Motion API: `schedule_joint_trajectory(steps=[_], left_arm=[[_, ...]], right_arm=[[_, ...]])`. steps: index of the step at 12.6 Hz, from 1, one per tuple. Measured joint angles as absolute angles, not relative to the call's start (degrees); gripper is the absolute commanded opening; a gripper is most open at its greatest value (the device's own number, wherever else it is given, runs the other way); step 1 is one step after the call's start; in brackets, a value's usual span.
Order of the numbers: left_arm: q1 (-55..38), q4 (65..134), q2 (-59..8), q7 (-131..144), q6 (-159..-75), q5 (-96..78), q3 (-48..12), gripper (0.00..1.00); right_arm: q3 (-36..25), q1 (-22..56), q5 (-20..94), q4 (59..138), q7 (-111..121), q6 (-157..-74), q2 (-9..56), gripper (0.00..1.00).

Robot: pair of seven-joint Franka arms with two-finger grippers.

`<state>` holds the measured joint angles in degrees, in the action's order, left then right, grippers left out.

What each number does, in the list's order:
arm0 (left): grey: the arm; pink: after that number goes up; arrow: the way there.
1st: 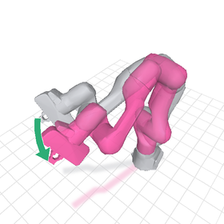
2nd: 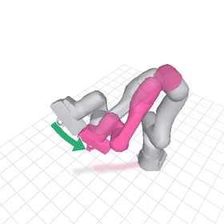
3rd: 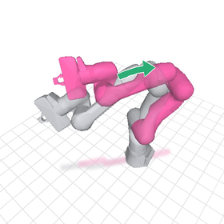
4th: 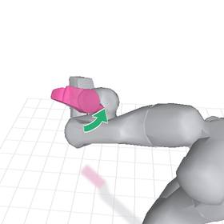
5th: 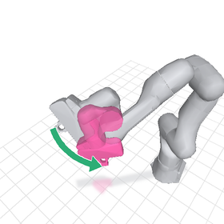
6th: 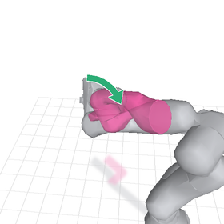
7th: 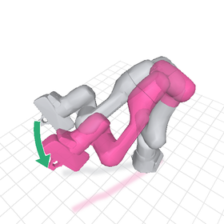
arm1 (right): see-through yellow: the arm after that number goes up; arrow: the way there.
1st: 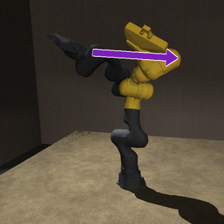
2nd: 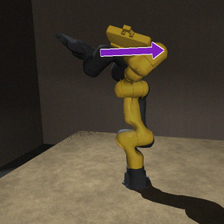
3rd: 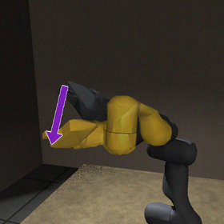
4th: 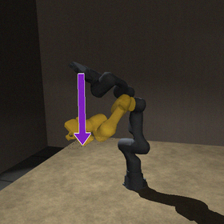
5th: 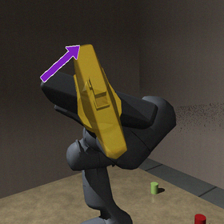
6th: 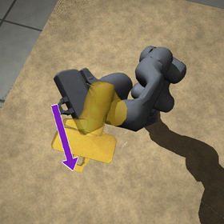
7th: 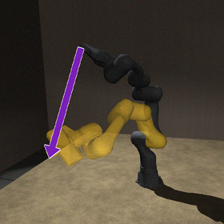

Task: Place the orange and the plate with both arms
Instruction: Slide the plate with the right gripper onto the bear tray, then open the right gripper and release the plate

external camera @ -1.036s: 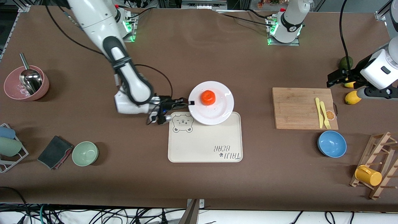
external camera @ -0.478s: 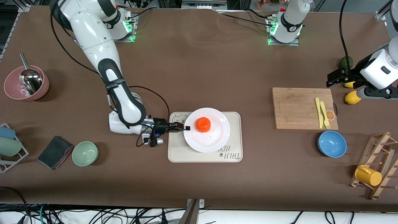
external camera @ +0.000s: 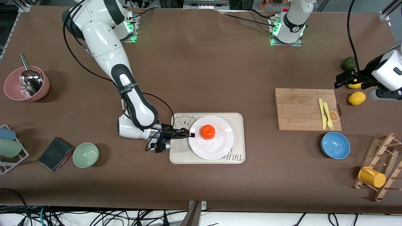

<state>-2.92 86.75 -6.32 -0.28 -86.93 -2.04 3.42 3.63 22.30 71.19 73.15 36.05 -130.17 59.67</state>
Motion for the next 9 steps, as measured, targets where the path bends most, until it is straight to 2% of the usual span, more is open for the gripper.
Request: schedule_joint_trajectory(steps=[3,6,9], left_arm=[[-2.9,86.8,-6.5,-0.3,-86.9,-2.0,3.4,1.00],[-2.9,86.8,-6.5,-0.3,-86.9,-2.0,3.4,1.00],[-2.9,86.8,-6.5,-0.3,-86.9,-2.0,3.4,1.00]], right_arm=[[3.4,22.2,56.0,71.6,35.4,-130.6,58.1,1.00],[2.8,22.2,36.5,71.1,30.8,-130.1,53.2,1.00],[0.4,22.3,22.6,72.3,26.7,-123.4,46.8,1.00]])
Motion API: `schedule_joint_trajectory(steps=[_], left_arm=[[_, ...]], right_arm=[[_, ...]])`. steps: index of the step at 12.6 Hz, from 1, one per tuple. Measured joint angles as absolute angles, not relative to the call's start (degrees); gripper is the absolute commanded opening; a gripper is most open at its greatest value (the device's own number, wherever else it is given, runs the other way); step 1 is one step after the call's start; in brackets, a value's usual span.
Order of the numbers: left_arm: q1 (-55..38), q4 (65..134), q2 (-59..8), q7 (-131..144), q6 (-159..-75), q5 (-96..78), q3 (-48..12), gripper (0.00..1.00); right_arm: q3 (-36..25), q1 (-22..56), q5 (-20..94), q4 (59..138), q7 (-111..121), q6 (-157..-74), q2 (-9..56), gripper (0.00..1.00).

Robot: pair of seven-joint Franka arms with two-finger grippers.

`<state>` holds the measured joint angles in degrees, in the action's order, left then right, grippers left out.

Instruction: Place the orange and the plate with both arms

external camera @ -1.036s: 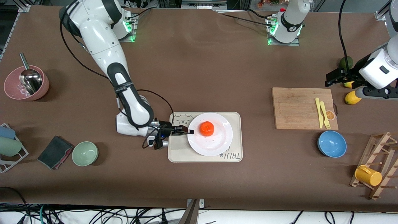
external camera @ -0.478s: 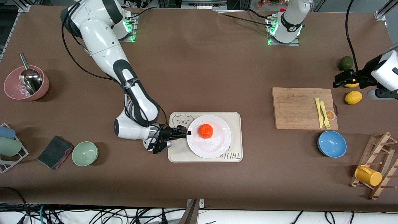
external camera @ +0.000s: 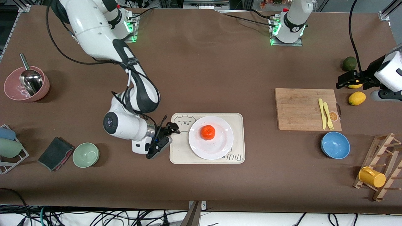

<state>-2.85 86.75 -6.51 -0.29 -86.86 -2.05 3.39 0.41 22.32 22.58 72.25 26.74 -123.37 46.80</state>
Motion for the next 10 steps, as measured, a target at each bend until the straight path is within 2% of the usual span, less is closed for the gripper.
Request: schedule_joint_trajectory(steps=[3,5,8,10], left_arm=[[-2.9,86.8,-6.5,-0.3,-86.8,-2.1,3.4,1.00],[-2.9,86.8,-6.5,-0.3,-86.8,-2.1,3.4,1.00],[-2.9,86.7,-6.6,-0.3,-86.8,-2.1,3.4,1.00],[-2.9,86.7,-6.6,-0.3,-86.8,-2.1,3.4,1.00]], right_arm=[[-3.9,22.3,13.1,78.8,24.1,-115.9,37.7,1.00],[-7.8,22.3,9.2,83.1,23.8,-107.6,30.4,1.00],[-13.2,22.1,3.9,84.3,21.8,-92.5,19.5,1.00],[-16.3,22.0,3.3,84.8,18.5,-86.2,12.8,1.00]])
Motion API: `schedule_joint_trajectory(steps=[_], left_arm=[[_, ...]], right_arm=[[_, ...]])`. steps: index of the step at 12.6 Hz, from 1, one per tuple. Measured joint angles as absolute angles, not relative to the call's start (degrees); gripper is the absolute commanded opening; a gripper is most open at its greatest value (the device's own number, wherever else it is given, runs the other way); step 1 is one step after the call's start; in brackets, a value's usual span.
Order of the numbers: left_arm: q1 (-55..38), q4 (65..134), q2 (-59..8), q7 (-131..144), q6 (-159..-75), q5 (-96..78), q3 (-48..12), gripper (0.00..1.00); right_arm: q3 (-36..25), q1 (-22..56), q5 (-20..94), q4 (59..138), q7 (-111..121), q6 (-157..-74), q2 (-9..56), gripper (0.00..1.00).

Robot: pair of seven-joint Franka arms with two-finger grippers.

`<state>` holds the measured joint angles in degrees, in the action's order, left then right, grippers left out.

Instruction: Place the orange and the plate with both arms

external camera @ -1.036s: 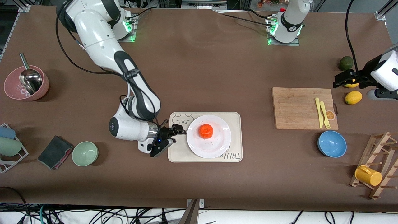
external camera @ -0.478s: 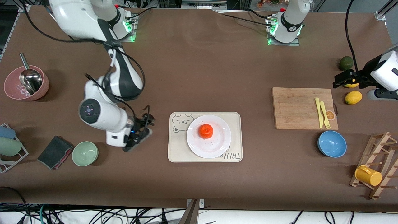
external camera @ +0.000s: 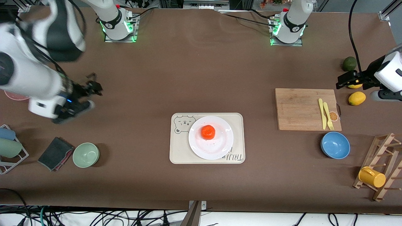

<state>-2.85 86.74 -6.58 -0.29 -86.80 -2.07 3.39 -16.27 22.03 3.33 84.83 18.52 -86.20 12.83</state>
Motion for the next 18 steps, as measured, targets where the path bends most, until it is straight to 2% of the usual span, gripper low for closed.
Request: schedule_joint_trajectory(steps=[3,4,6,7,8,12,18], left_arm=[[-2.9,86.7,-6.6,-0.3,-86.8,-2.1,3.4,1.00],[-2.9,86.7,-6.6,-0.3,-86.8,-2.1,3.4,1.00],[-2.9,86.7,-6.6,-0.3,-86.8,-2.1,3.4,1.00],[-2.9,86.7,-6.6,-0.3,-86.8,-2.1,3.4,1.00],[-2.9,86.7,-6.6,-0.3,-86.8,-2.1,3.4,1.00],[-2.9,86.7,-6.6,-0.3,-86.8,-2.1,3.4,1.00],[-2.9,86.7,-6.6,-0.3,-86.8,-2.1,3.4,1.00]], right_arm=[[-16.8,21.5,2.9,86.9,13.5,-81.2,6.4,1.00],[-13.7,18.8,2.1,88.6,11.5,-81.2,5.2,1.00],[-1.1,8.2,-2.0,94.7,8.6,-86.8,2.8,1.00],[2.7,4.9,-3.4,98.7,6.9,-90.7,1.2,1.00],[3.9,3.4,-3.6,101.5,5.9,-93.3,-0.1,1.00],[-1.4,-0.7,2.9,101.3,8.0,-95.5,-1.4,1.00],[-1.3,0.7,-1.5,95.6,8.4,-94.1,0.0,1.00]])
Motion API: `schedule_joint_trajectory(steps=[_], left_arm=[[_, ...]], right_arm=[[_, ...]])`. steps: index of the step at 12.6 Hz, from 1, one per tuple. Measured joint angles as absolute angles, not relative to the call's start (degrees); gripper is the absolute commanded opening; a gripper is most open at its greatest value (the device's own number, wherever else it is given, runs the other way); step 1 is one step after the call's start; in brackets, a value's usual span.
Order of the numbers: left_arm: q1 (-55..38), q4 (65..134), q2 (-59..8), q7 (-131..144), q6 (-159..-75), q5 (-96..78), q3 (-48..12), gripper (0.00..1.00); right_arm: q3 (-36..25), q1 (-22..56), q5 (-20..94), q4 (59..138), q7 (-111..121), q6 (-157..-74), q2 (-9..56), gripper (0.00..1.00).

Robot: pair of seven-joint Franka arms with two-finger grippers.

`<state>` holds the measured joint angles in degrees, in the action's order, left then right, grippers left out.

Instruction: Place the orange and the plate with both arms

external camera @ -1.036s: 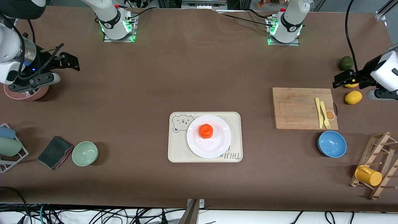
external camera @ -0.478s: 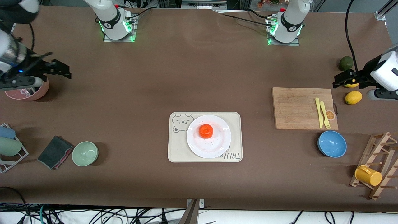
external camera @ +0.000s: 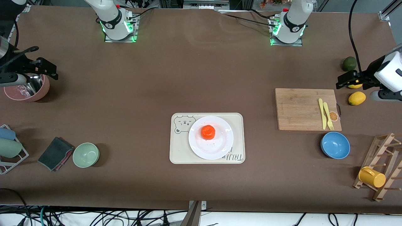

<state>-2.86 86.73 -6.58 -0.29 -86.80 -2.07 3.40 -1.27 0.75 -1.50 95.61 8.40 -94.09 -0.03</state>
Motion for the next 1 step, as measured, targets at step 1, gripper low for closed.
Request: schedule_joint_trajectory(steps=[1], left_arm=[[-2.9,86.7,-6.6,-0.3,-86.8,-2.1,3.4,1.00]], right_arm=[[-1.4,0.7,-1.5,95.5,8.4,-94.3,0.2,1.00]])
